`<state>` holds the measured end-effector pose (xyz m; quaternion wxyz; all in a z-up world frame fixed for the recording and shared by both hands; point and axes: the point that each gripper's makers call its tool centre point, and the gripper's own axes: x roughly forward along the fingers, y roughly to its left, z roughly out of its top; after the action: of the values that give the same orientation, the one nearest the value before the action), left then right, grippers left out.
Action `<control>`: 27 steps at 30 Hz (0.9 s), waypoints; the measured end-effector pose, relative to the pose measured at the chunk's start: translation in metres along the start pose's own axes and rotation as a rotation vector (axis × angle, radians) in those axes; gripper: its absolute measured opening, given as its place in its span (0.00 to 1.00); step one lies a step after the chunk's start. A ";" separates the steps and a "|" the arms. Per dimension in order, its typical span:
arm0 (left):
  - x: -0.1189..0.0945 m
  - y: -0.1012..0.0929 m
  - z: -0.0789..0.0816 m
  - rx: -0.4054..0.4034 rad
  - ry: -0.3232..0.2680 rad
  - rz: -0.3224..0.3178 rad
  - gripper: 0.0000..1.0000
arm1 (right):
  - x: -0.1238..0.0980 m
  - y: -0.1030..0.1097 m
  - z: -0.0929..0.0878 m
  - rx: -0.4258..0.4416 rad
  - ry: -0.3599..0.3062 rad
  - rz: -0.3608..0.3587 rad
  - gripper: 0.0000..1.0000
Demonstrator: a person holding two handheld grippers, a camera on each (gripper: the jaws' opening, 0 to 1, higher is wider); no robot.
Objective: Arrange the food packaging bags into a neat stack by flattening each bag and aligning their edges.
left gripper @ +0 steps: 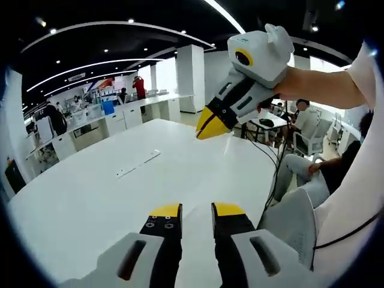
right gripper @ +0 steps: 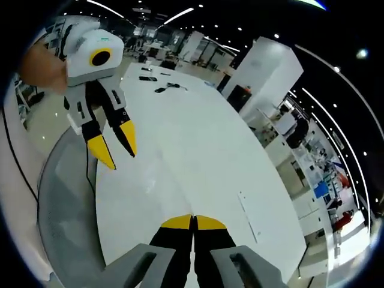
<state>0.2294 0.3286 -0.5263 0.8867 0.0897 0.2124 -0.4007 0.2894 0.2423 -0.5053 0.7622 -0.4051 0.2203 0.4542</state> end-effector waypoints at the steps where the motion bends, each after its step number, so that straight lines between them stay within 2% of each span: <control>1: 0.000 0.001 -0.001 -0.005 0.000 0.004 0.19 | 0.000 -0.001 0.000 -0.001 0.001 -0.001 0.00; 8: -0.002 0.009 -0.006 -0.048 -0.005 0.039 0.22 | 0.001 -0.008 -0.003 -0.005 0.003 -0.013 0.00; 27: 0.004 0.015 -0.027 -0.108 0.012 0.080 0.40 | 0.007 -0.027 -0.008 -0.012 0.005 -0.042 0.00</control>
<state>0.2348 0.3451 -0.5520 0.9043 0.0525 0.2351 -0.3523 0.3170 0.2325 -0.5036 0.7685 -0.4154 0.2111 0.4386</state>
